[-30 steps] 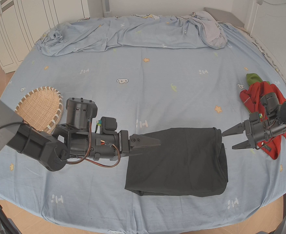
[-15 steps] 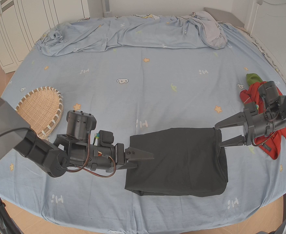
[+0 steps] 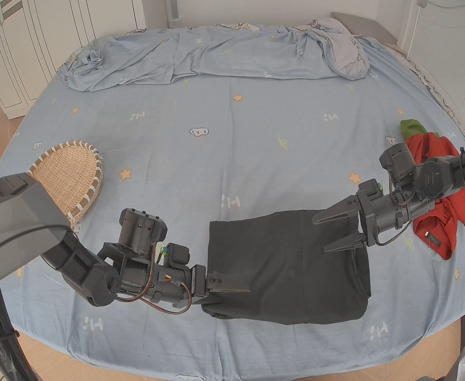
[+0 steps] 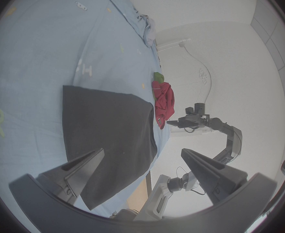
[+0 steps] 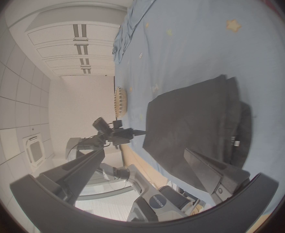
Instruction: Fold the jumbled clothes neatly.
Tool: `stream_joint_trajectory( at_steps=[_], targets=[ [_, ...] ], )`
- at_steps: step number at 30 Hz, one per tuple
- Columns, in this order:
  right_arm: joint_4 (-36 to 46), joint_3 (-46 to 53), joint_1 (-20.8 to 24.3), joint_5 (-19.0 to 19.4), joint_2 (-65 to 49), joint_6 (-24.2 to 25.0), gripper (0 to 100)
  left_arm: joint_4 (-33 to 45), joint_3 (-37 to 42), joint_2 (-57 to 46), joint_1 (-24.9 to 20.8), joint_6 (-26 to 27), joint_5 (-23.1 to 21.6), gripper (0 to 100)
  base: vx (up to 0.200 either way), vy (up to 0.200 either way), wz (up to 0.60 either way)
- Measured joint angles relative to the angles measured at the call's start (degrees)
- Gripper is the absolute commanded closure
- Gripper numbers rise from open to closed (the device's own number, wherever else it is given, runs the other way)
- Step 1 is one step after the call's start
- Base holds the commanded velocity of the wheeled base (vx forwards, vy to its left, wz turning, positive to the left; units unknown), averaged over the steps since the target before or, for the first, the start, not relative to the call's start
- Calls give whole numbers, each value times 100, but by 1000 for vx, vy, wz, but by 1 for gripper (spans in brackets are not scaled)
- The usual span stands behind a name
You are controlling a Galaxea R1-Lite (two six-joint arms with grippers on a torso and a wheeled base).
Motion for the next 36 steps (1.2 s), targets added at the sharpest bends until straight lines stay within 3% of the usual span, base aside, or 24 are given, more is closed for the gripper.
stream_joint_trajectory(
  at_steps=[17,22,27,31,36],
  targets=[
    [-10,-135,-334,-10,483,-35,0,-241,739,-1257,22,-59,-11,0,0,0,0],
    [-7,38,-483,-33,182,-79,0,-260,733,-1613,245,-107,-15,0,0,0,0],
    [-95,579,-658,-517,-369,-456,0,-356,586,-1508,540,-68,-26,0,0,0,0],
    [-646,1262,-877,-803,-645,-640,0,-739,513,-1112,680,-26,-28,0,0,0,0],
    [-1922,2188,-1122,-946,-809,-747,0,-1609,428,-519,758,-44,-28,0,0,0,0]
  ],
)
